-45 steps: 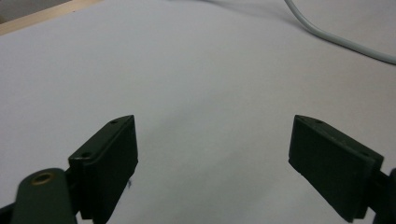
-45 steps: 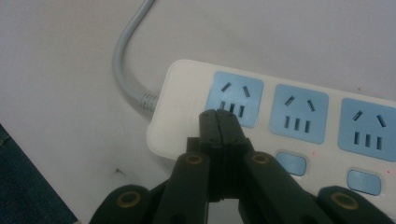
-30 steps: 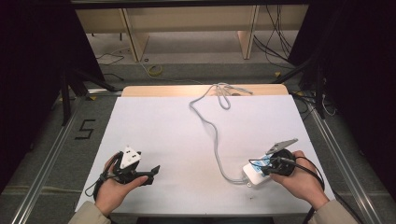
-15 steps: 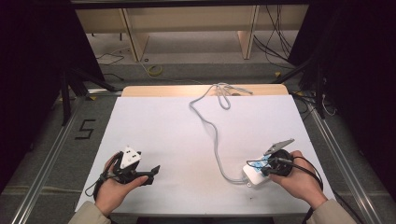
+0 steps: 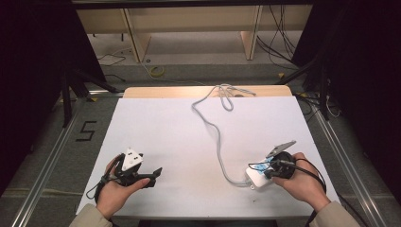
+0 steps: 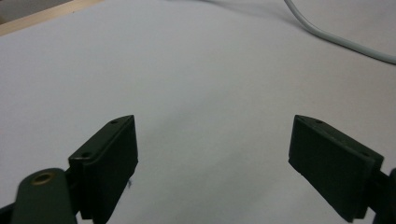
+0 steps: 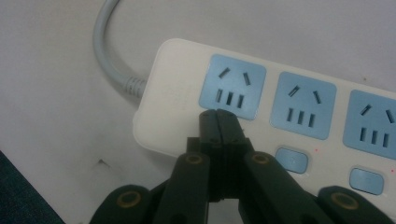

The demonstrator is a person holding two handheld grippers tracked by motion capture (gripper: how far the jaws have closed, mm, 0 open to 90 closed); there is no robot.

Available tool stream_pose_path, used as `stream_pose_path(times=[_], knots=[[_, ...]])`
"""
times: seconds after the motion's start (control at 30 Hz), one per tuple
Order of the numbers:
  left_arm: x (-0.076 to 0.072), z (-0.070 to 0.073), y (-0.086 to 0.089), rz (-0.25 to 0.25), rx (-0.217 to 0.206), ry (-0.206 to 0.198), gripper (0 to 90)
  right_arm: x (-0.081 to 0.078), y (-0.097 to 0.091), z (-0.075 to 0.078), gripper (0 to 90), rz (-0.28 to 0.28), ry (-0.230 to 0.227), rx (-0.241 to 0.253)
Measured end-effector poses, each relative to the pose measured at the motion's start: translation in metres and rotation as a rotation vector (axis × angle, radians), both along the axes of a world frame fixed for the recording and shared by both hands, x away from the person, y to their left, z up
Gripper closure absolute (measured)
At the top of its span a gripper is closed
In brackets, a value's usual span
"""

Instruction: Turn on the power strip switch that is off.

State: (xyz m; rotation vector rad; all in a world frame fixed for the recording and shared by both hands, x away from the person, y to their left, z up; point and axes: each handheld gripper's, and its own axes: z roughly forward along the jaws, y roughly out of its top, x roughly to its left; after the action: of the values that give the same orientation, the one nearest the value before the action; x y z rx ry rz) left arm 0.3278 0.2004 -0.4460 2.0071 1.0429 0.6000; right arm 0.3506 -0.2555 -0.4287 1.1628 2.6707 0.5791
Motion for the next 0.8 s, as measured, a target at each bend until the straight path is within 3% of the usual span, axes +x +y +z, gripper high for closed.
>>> stream_pose_path(times=[0.8], knots=[[0.0001,0.0000,-0.0003,-0.002,-0.001,0.000,15.3,0.0029,0.0043,-0.0003,90.0,-0.002,0.003,-0.016]])
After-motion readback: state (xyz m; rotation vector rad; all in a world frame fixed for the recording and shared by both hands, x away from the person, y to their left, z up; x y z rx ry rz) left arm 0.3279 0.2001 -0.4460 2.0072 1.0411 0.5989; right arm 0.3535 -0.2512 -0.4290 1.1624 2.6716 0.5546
